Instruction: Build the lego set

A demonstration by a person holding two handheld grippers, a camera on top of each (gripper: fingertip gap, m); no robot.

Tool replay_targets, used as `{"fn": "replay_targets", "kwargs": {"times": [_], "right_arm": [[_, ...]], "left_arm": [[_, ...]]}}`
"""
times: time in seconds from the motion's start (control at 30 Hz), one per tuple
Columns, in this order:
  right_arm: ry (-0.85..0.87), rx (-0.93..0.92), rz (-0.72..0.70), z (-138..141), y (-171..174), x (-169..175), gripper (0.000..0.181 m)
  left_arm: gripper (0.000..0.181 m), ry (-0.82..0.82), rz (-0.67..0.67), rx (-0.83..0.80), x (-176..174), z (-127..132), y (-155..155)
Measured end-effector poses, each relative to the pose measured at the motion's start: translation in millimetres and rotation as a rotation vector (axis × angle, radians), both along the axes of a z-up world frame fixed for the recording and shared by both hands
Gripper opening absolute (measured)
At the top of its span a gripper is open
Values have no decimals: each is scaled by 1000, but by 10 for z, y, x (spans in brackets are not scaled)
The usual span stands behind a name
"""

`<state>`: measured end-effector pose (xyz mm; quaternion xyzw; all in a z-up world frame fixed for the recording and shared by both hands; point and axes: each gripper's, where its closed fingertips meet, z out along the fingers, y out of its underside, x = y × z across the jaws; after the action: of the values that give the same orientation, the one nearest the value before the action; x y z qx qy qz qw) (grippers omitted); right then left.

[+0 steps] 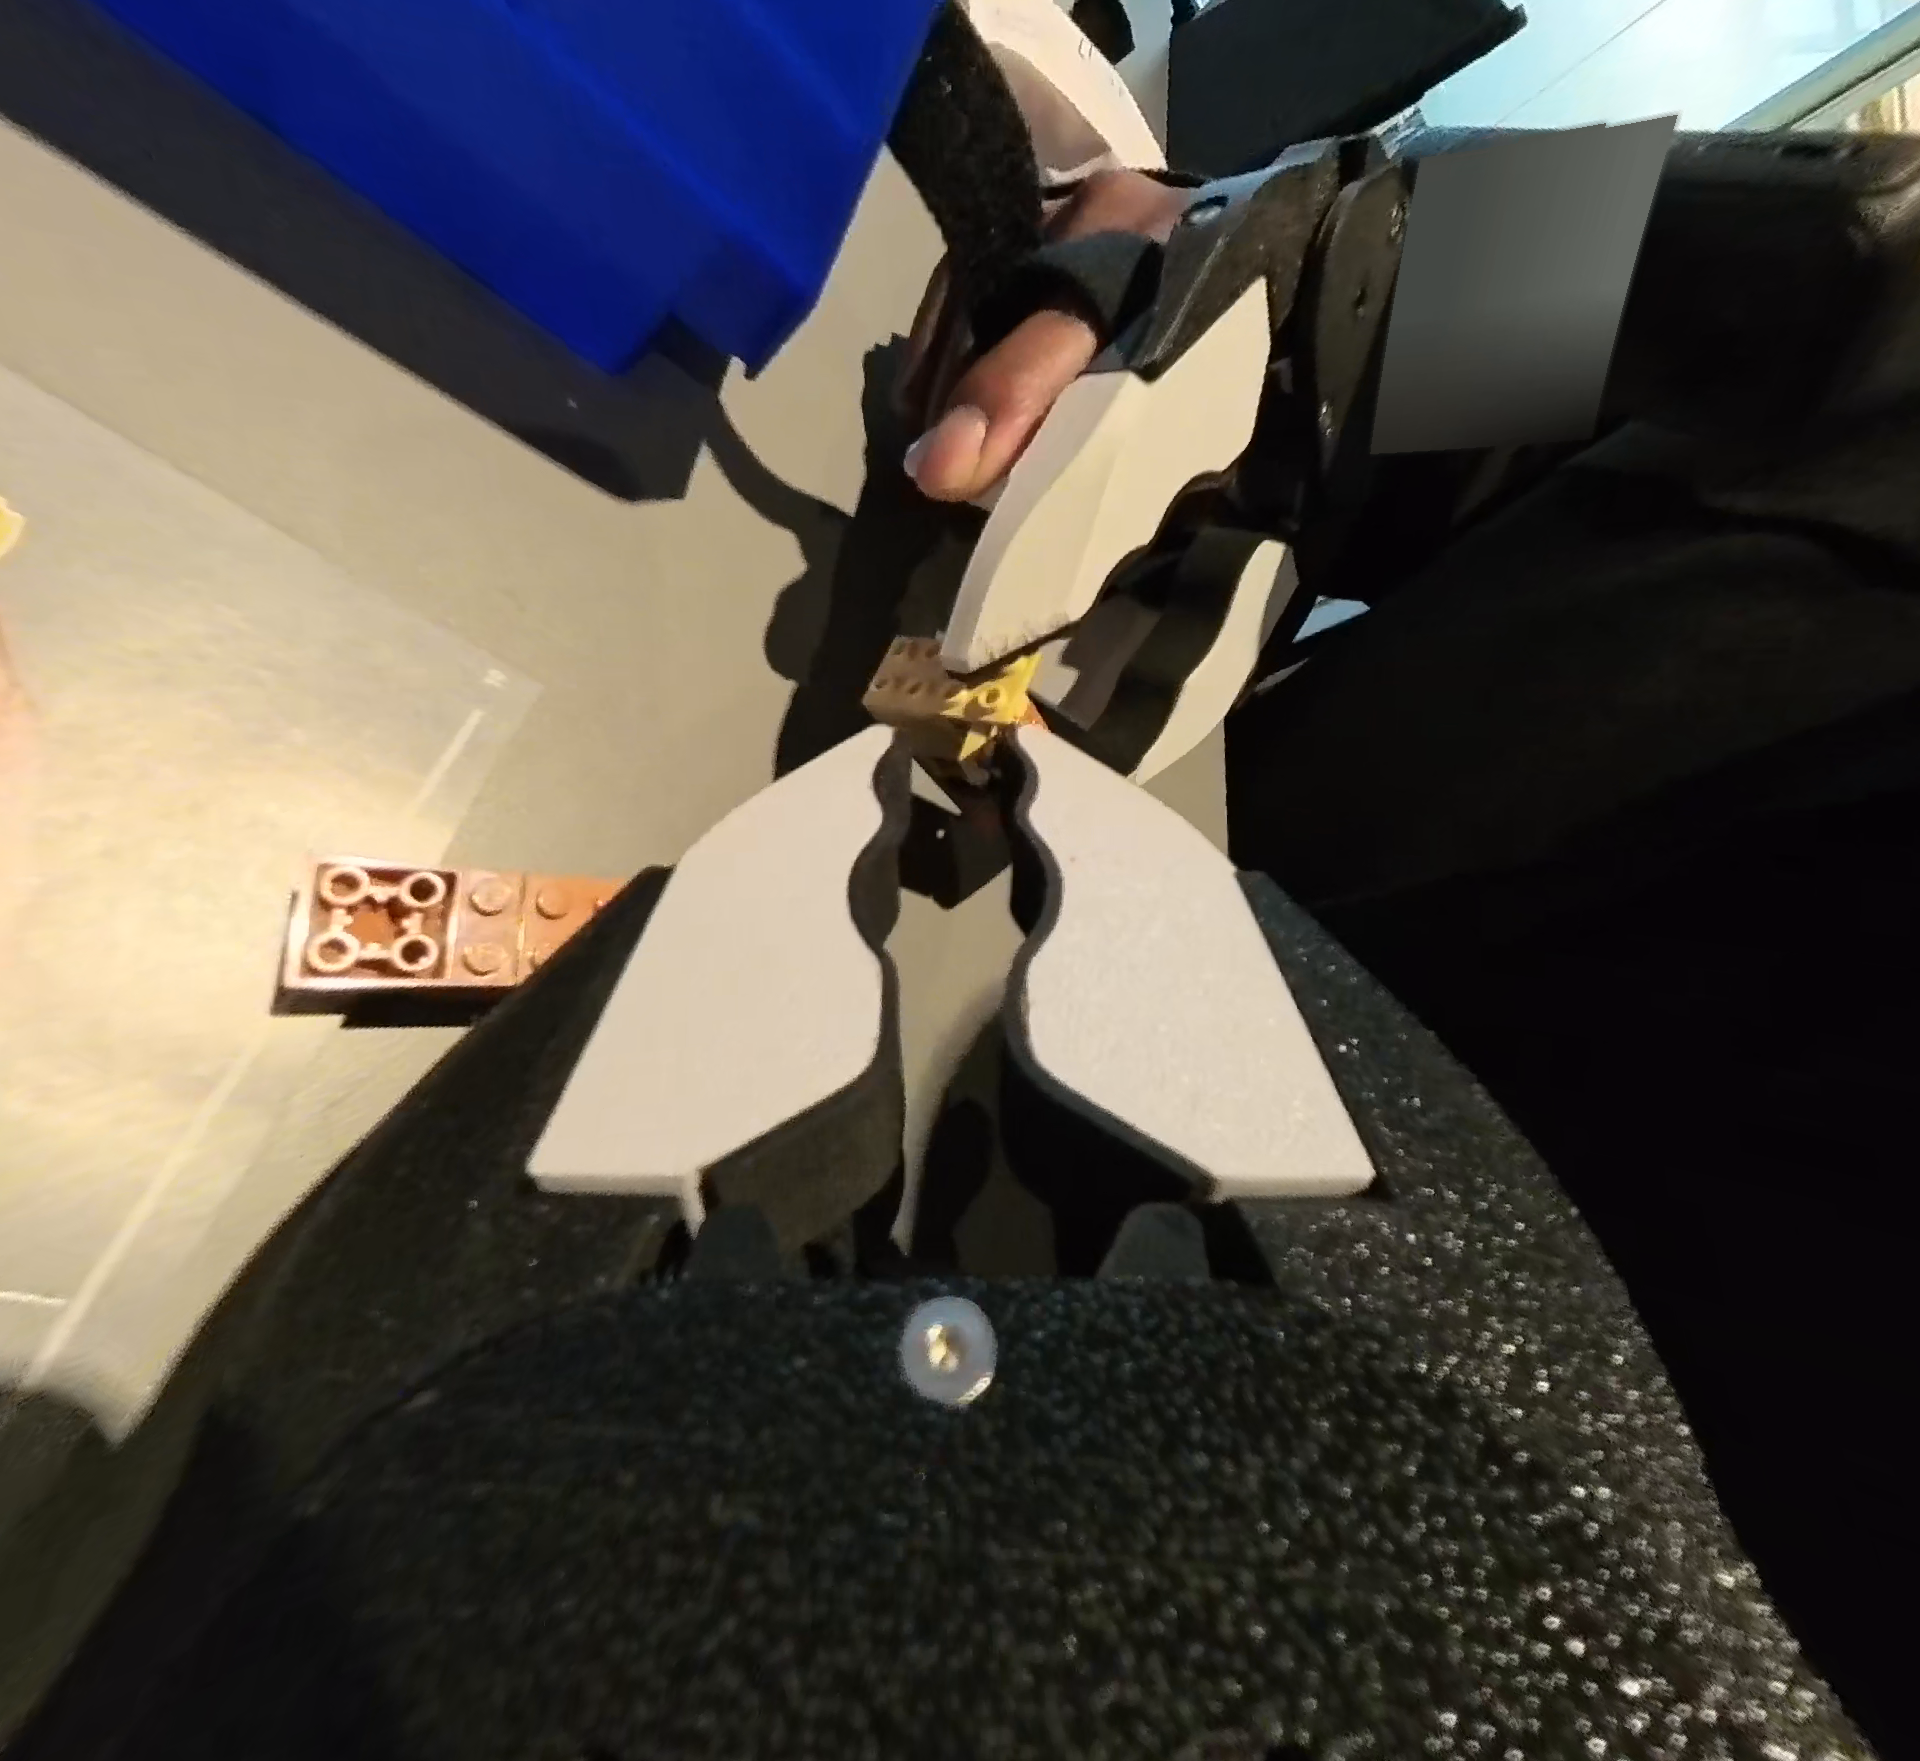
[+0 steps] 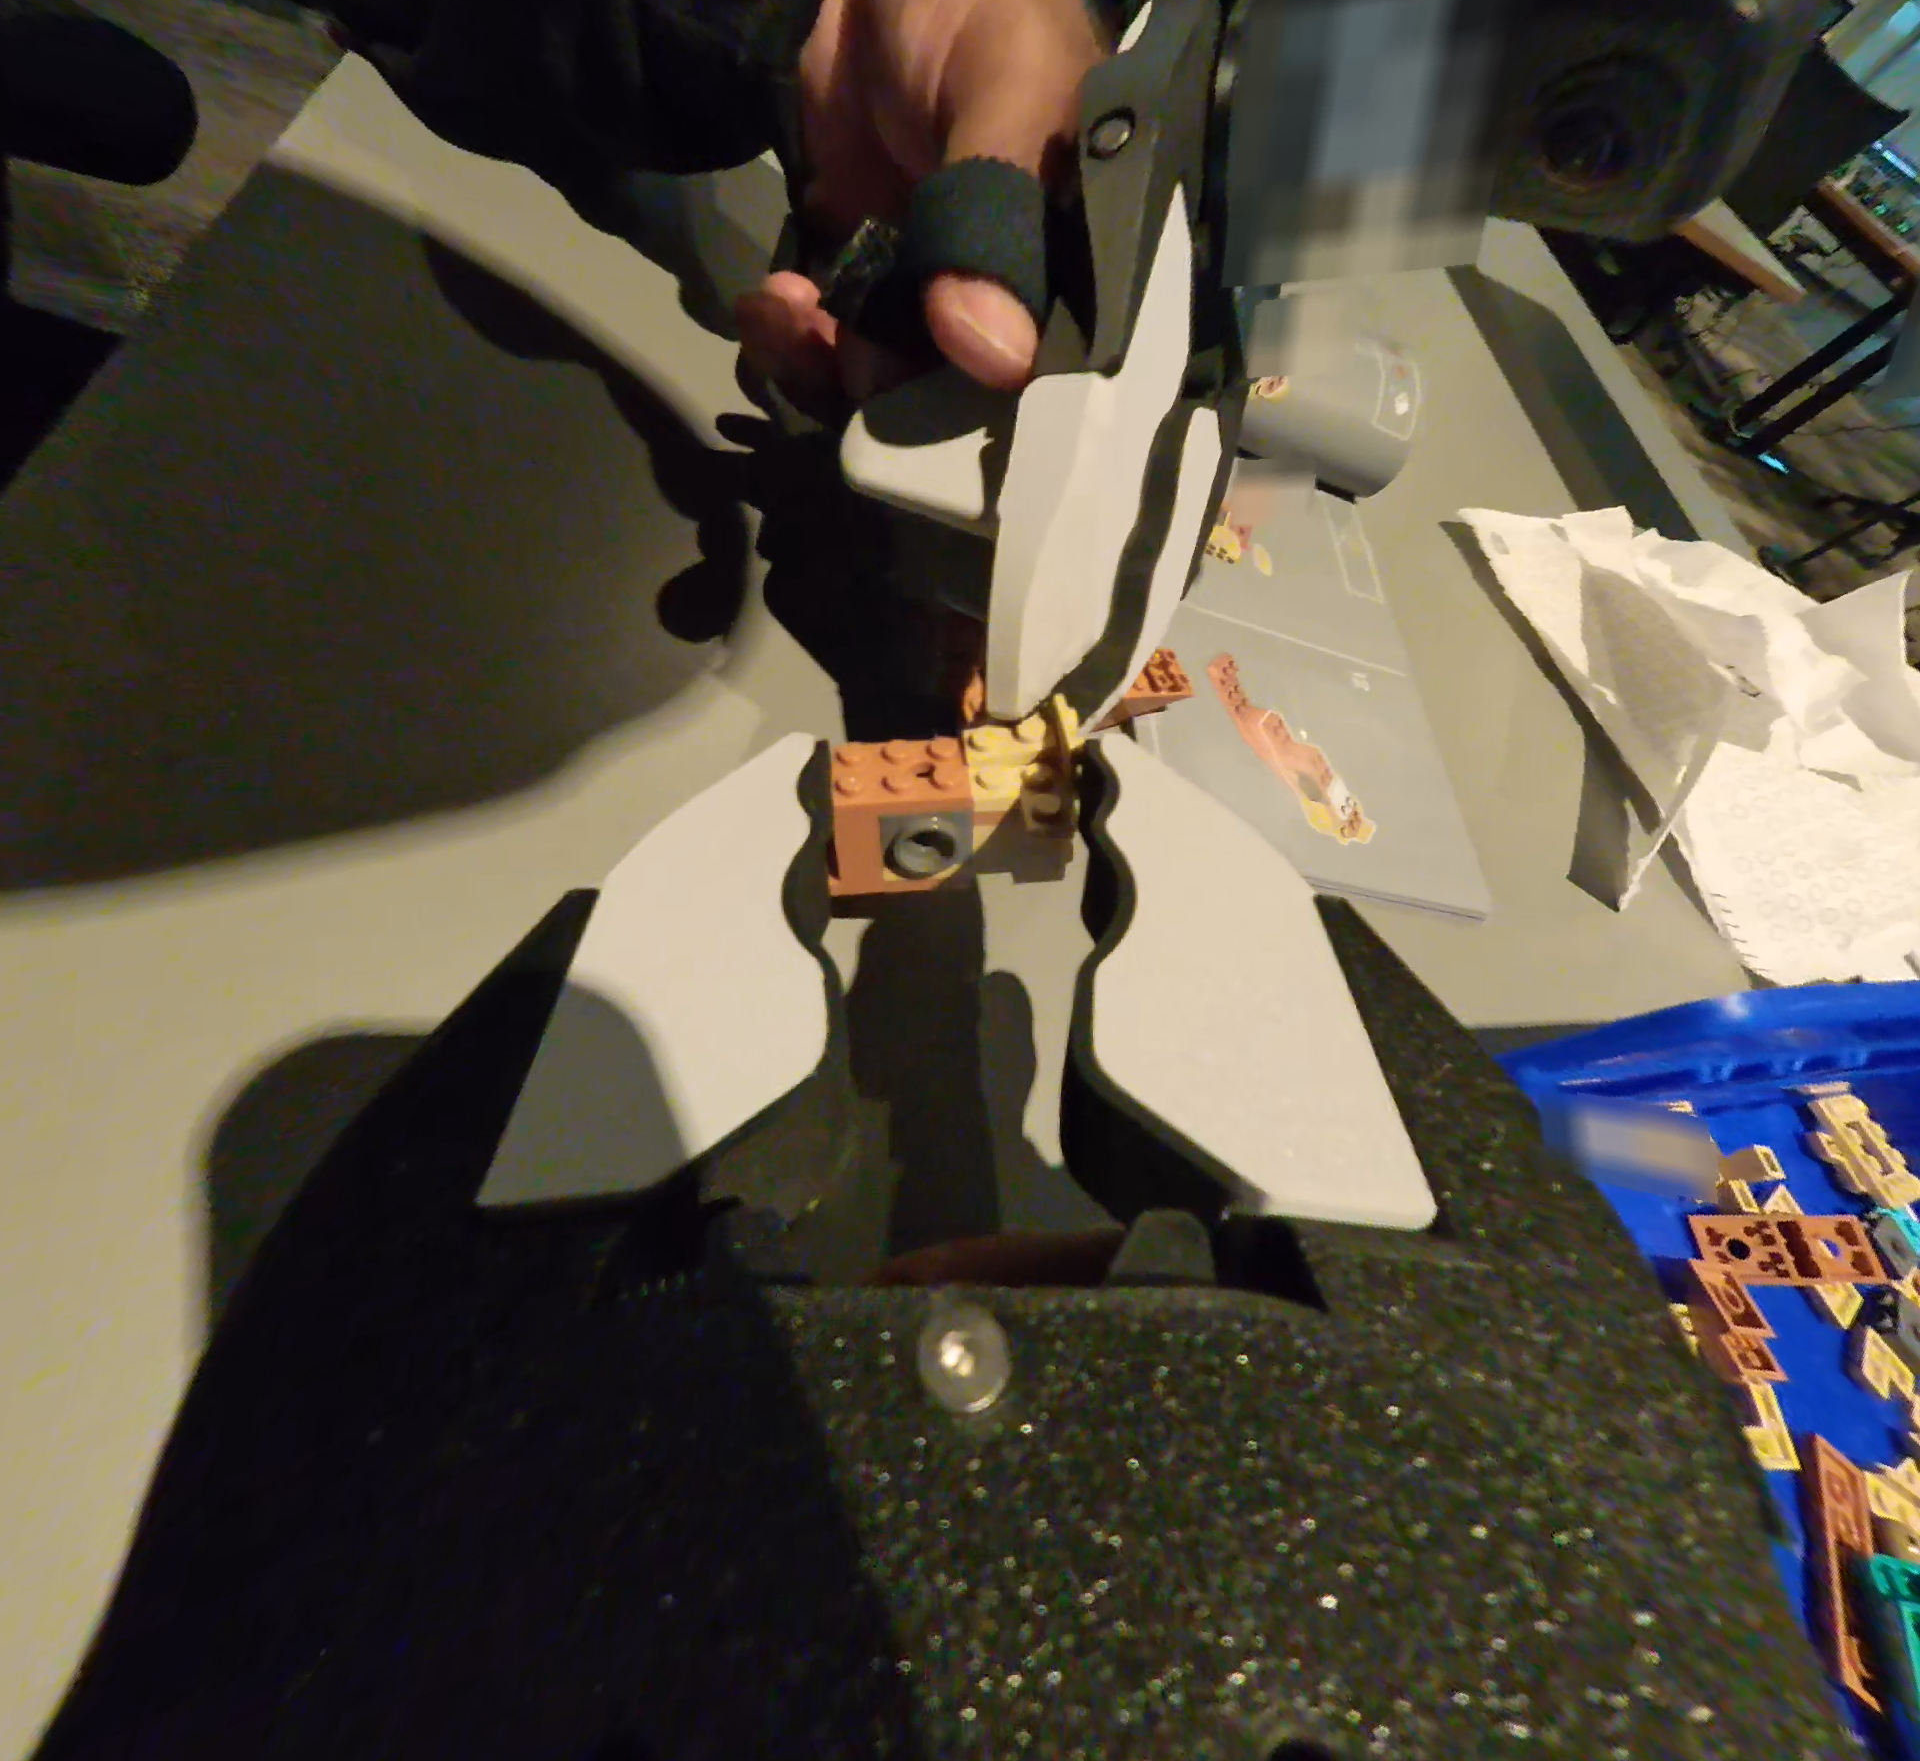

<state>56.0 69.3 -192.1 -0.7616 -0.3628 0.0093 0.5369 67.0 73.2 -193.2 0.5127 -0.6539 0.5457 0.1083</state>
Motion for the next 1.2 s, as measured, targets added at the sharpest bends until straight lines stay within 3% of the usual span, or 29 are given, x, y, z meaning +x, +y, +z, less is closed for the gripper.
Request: {"fn": "replay_targets", "kwargs": {"times": [1.2], "right_arm": [[-33, 247, -63, 353, 21, 62, 45]], "left_arm": [[25, -85, 59, -195, 99, 322, -6]]}}
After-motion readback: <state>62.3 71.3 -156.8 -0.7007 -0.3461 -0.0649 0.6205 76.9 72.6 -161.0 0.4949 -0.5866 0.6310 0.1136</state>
